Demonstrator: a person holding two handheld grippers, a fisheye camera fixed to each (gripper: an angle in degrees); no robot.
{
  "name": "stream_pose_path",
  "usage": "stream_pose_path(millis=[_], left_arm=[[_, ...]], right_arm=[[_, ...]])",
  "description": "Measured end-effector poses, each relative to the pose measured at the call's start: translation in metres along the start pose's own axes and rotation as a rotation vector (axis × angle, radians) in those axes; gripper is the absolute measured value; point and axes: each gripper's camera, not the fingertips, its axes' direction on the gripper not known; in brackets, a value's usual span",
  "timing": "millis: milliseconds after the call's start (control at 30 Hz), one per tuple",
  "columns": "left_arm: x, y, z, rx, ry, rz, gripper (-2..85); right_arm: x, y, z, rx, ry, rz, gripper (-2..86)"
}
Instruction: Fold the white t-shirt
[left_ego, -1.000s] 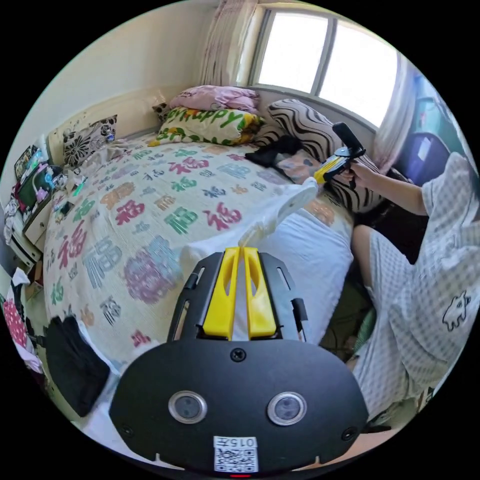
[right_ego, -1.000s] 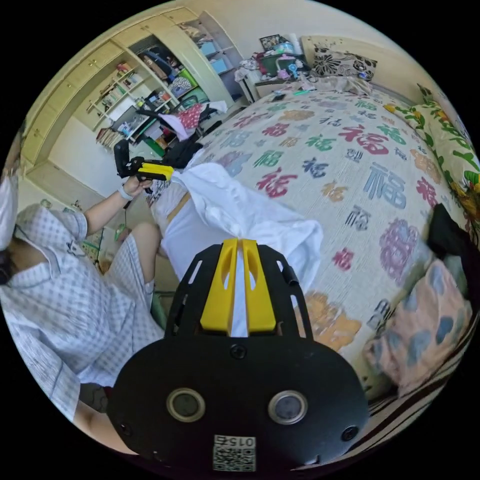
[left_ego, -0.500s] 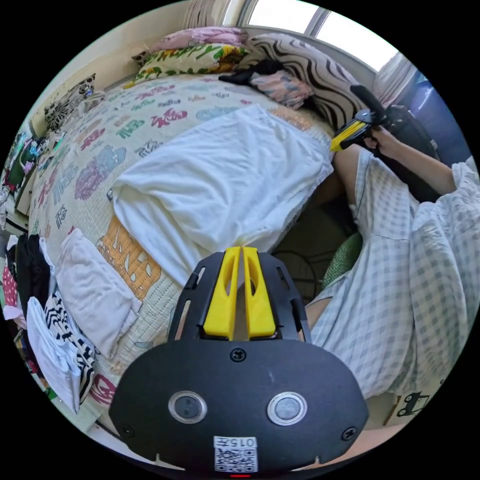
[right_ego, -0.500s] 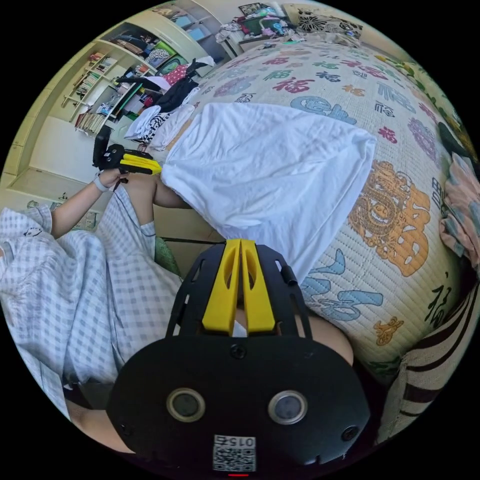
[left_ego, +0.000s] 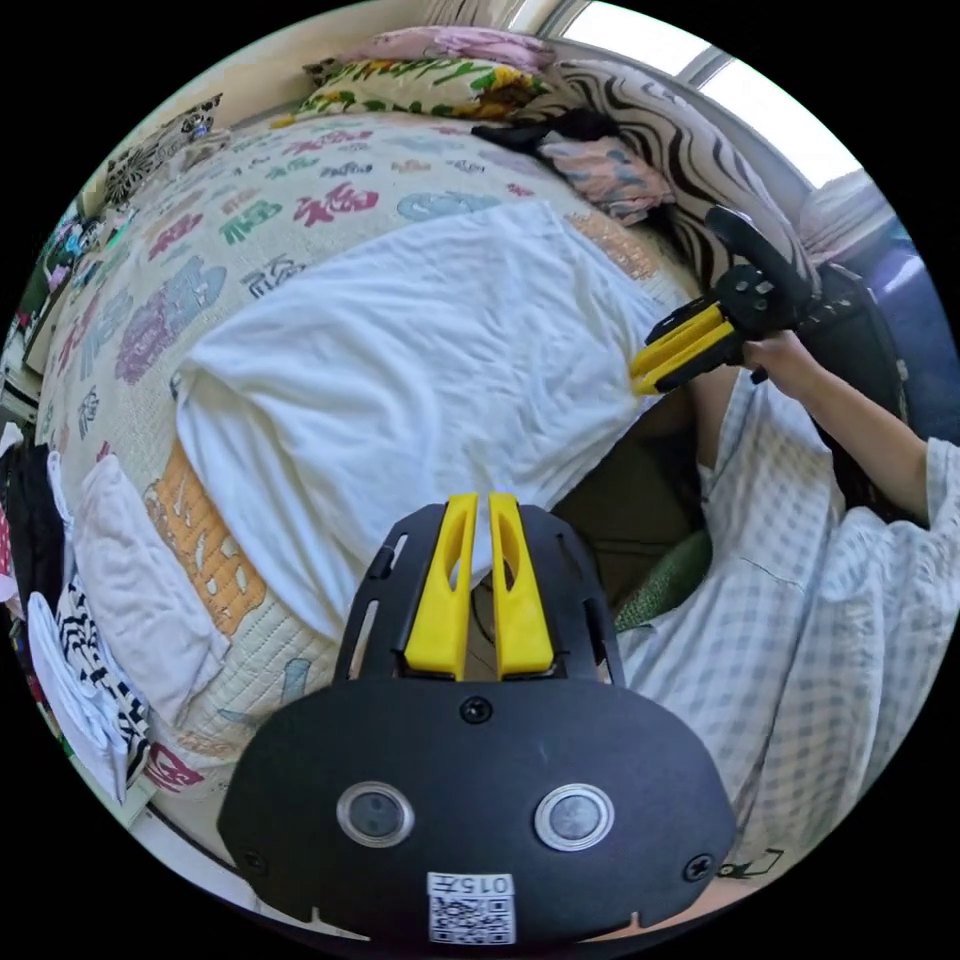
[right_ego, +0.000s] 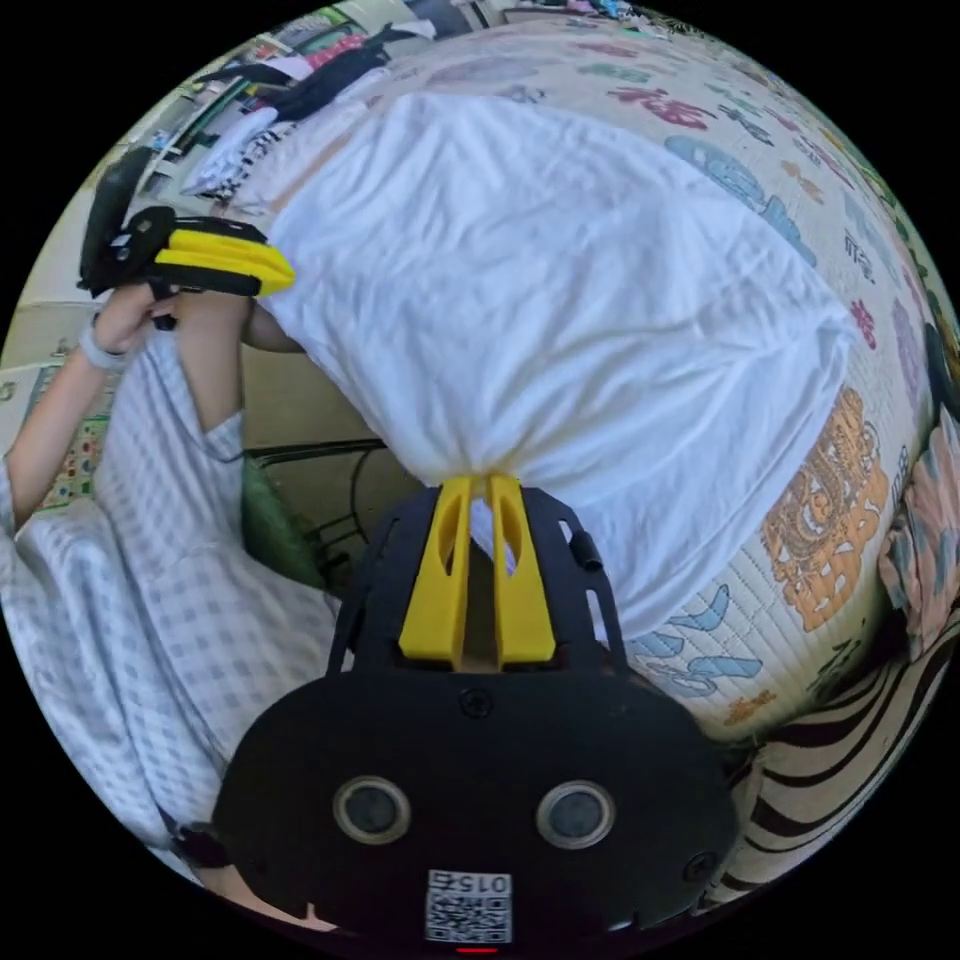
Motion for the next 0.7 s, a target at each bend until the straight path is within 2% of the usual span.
stream_pose_path(millis=[67,133,200,300,400,467,533,700], left_arm=[[-0.008,0.004,0.021,-0.131,-0.059,-0.028,-0.5],[-0.014,0.012,0.016,-0.130,-0.045,-0.057,-0.6],[-0.020,0.018,0.012,-0.223,-0.063,-0.070,-0.6],[-0.035,0.028,-0.017,-0.127,-0.044,-0.083,0.0],[-0.072,0.022,-0.055,0.084,-0.078,-0.206,2.0],[-0.115,0.013,-0.076,0.199,-0.096,-0.322,5.0],[-0.154,0.009,-0.081,0.220,-0.057,-0.434,7.5],[-0.236,0.012,-0.060,0.196,0.198,-0.631,10.2]], right_arm=[[0.002,-0.002,0.008,-0.015,0.039,0.012,2.2],[0.014,0.001,0.007,-0.035,-0.050,0.037,1.0],[0.023,0.009,0.004,-0.025,-0.101,0.044,0.5],[0.044,0.022,-0.020,0.125,-0.211,0.078,0.9],[0.075,0.019,-0.051,0.351,-0.246,0.149,3.0],[0.099,0.009,-0.062,0.419,-0.220,0.208,5.3],[0.139,-0.004,-0.066,0.459,-0.219,0.348,6.5],[0.205,-0.031,-0.048,0.443,-0.374,0.530,9.1]])
